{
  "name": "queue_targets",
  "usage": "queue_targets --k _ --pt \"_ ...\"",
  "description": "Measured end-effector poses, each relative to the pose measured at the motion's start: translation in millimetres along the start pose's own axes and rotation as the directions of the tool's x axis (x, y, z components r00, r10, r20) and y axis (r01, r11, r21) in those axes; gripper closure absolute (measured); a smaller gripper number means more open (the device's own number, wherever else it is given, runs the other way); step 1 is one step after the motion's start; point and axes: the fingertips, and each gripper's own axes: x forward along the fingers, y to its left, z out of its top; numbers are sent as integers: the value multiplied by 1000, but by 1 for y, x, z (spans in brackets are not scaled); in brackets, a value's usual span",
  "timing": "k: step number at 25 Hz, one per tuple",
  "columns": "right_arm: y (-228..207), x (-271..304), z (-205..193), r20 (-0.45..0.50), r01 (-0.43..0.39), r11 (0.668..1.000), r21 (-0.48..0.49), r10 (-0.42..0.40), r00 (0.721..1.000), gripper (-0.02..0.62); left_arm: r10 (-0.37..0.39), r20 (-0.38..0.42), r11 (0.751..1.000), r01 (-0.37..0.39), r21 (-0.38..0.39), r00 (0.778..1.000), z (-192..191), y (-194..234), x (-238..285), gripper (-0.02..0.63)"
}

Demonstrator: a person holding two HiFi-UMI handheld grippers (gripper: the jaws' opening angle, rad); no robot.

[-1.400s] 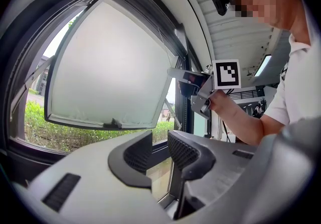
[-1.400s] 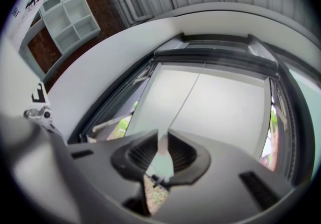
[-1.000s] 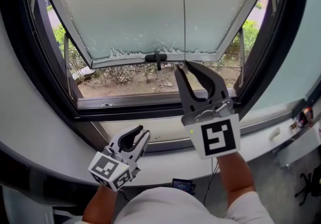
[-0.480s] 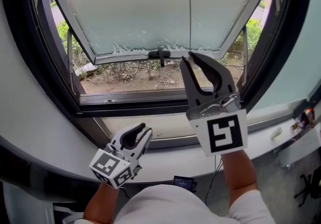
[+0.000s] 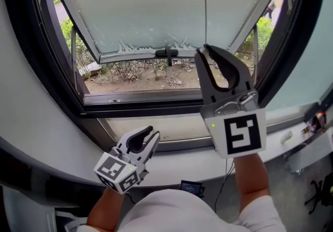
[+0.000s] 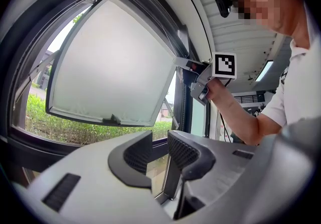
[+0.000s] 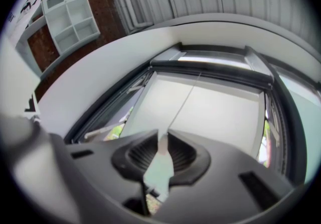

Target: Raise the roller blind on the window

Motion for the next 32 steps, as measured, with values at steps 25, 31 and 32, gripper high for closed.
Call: queue_targets --k 25,31,32 --pt "-8 0 16 43 56 996 -76 -53 998 526 -11 -5 1000 11 -14 1000 -4 2 -2 497" --pt "-9 -1 15 45 65 995 -81 -62 997 526 -14 -7 1000 14 -11 1000 -4 1 -1 497" --pt "-9 -2 15 42 65 994 -84 -61 997 526 -14 -8 1000 14 -10 1000 -4 0 -1 497"
